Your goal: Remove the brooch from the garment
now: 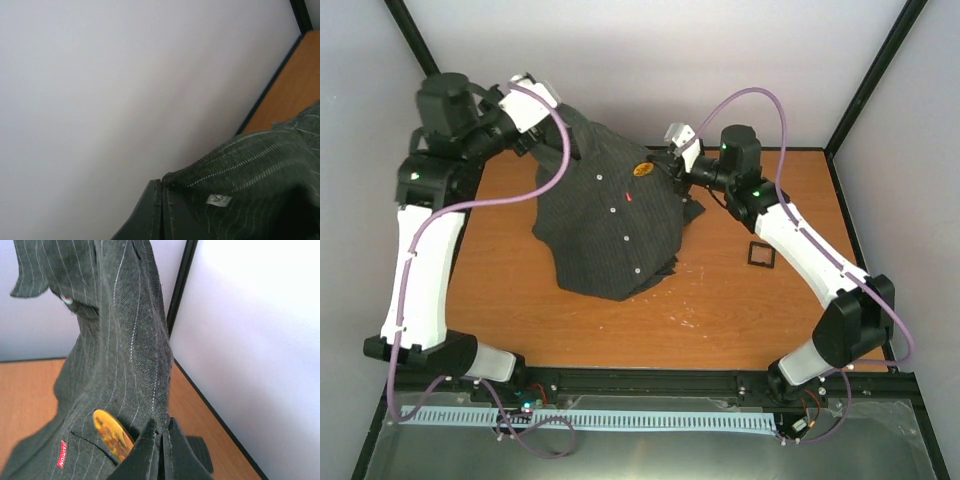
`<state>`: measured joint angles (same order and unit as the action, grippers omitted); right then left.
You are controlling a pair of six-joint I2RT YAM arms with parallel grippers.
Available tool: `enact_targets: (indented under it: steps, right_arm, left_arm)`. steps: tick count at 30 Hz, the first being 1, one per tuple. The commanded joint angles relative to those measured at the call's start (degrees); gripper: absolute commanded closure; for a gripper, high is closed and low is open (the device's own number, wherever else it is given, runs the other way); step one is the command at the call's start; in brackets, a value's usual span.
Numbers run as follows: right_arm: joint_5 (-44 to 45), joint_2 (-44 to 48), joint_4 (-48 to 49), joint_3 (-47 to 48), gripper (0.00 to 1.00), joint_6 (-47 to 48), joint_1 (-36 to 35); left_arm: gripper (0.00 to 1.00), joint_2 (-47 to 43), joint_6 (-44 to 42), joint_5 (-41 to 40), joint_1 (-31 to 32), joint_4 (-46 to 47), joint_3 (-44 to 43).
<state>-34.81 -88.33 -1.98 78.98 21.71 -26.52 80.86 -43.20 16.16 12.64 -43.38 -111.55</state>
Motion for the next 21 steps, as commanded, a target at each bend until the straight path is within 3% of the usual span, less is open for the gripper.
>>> enact_targets:
  steps: [1, 4, 7, 11, 17, 21]
  right_arm:
    - [-4.2, 4.7, -1.1, 1.6, 0.97, -8.1, -0.7]
    - [-4.9, 8.0, 0.9, -0.7, 0.97, -10.4, -1.0]
    - [-5.3, 9.7, 1.7, -2.7, 0.97, -13.1, -1.0]
    - [-3.1, 9.0, -1.9, -4.6, 0.97, -15.0, -0.9]
    - [-1.5, 7.6, -5.4, -13.1, 0.97, -18.9, -0.9]
    - [-5.2, 5.4, -5.8, -19.4, 0.97, -22.9, -0.8]
  left_arm:
    - [0.99, -2.1, 2.1, -1.8, 0.6, -8.6, -13.4]
    - [0.99, -2.8, 0.4, -4.3, 1.5, -8.2, -16.9]
    - [0.99, -3.9, -0.5, -5.9, 1.9, -5.8, -13.8]
    - [0.99, -5.6, -0.1, -6.1, 2.2, -2.6, 0.6]
    - [0.99, -4.6, -2.0, -11.0, 2.2, 14.2, 27.2]
    - [0.96, 0.5, -3.1, -14.9, 1.9, 24.8, 35.9]
